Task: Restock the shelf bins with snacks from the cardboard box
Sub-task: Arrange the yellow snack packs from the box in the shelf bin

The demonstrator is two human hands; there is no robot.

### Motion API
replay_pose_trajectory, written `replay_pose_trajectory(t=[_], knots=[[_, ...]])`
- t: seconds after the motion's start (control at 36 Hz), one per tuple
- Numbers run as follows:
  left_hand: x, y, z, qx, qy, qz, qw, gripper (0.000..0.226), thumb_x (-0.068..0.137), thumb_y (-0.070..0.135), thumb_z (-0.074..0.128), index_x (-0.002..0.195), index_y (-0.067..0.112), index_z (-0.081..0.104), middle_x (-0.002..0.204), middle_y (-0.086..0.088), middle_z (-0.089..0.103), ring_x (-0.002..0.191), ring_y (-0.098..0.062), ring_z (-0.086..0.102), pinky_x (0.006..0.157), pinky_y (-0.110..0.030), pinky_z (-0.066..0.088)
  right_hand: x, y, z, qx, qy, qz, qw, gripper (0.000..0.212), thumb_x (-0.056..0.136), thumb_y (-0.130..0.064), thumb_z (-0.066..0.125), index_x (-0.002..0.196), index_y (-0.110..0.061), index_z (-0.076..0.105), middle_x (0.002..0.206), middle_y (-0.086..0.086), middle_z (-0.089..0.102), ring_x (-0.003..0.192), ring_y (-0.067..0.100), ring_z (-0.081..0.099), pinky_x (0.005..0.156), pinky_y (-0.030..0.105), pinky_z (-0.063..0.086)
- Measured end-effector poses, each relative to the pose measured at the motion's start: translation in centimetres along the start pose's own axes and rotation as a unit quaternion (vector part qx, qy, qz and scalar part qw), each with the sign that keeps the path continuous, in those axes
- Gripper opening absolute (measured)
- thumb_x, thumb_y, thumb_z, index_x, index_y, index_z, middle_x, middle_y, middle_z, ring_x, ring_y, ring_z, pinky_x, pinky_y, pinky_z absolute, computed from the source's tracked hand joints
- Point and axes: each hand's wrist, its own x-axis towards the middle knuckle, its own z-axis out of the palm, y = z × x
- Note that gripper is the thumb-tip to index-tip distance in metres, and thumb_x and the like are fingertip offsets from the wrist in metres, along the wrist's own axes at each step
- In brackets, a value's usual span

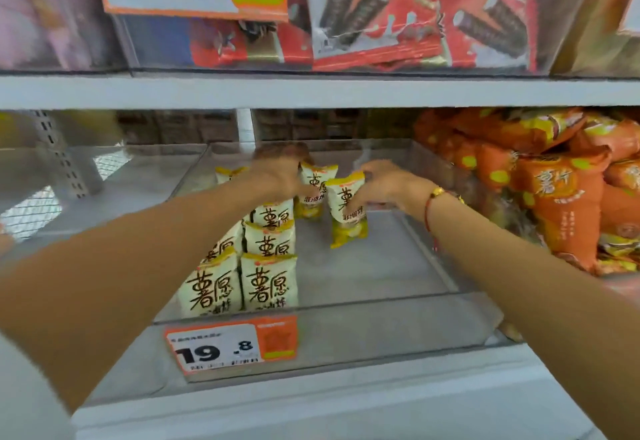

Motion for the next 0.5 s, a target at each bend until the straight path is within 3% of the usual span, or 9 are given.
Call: replay_pose_trajectory(t=[0.06,0.11,0.19,0.28,0.36,0.42,0.5], knots=[[0.5,0.1,-0.1,0.035,-0.023,-0.008,0.999,0.058,0.086,0.052,0.063,0.136,0.029,0.047,0.141,-0.001,0.046,0.129,-0.024,0.041,0.099,-0.031,0.034,0.8,0.0,0.7,0.025,-0.006,0.013,1.0,0.048,0.07,0.0,0.082,0.115,0.001,0.064,0.086,0.006,0.057,0.061,0.013,0.048,0.036,0.015,0.037],[1.0,0.0,-0.1,0.048,-0.024,-0.015,0.998,0.053,0.087,0.044,0.063,0.136,0.03,0.048,0.144,0.002,0.042,0.132,-0.023,0.037,0.104,-0.032,0.032,1.8,0.0,1.5,0.042,0.009,0.011,0.999,0.039,0.066,-0.001,0.084,0.101,0.001,0.067,0.079,0.01,0.057,0.056,0.016,0.046,0.036,0.017,0.034],[1.6,-1.0,-0.1,0.01,0.011,-0.021,1.0,0.039,0.089,0.034,0.063,0.127,0.028,0.056,0.136,0.004,0.051,0.129,-0.023,0.041,0.108,-0.034,0.033,2.8,0.2,2.8,0.054,0.036,-0.007,0.998,0.027,0.063,-0.007,0.087,0.08,-0.013,0.067,0.086,0.011,0.069,0.072,0.019,0.061,0.056,0.028,0.048],[0.8,-1.2,-0.7,-0.07,-0.015,-0.026,0.997,0.035,0.095,0.027,0.056,0.127,0.015,0.057,0.135,-0.005,0.053,0.125,-0.024,0.047,0.105,-0.03,0.035,2.9,0.9,3.8,0.069,0.089,-0.035,0.993,0.033,0.061,-0.01,0.088,0.068,-0.021,0.058,0.085,-0.002,0.068,0.093,0.017,0.065,0.077,0.03,0.055],[-1.7,-1.0,-1.5,-0.092,0.0,-0.007,0.996,0.031,0.094,0.038,0.045,0.108,0.019,0.065,0.134,-0.01,0.055,0.123,-0.027,0.049,0.103,-0.032,0.039,2.6,1.1,4.1,0.155,0.12,-0.033,0.98,0.044,0.062,-0.009,0.088,0.097,-0.017,0.061,0.094,0.001,0.063,0.099,0.02,0.063,0.09,0.038,0.052],[-4.2,-0.9,-1.9,-0.072,0.031,0.004,0.997,0.035,0.097,0.041,0.046,0.12,0.021,0.063,0.134,-0.006,0.057,0.125,-0.026,0.05,0.101,-0.035,0.042,2.3,0.7,4.2,0.185,0.131,-0.043,0.973,0.06,0.064,-0.009,0.088,0.116,-0.009,0.058,0.097,0.003,0.062,0.098,0.019,0.062,0.09,0.036,0.052],[-8.1,-0.7,-2.3,-0.036,0.068,0.032,0.997,0.04,0.096,0.039,0.048,0.133,0.024,0.054,0.138,-0.001,0.054,0.13,-0.022,0.045,0.103,-0.04,0.04,1.8,0.2,4.8,0.213,0.094,-0.07,0.97,0.054,0.069,-0.004,0.084,0.116,-0.008,0.057,0.09,-0.002,0.06,0.084,0.013,0.061,0.072,0.024,0.053]])
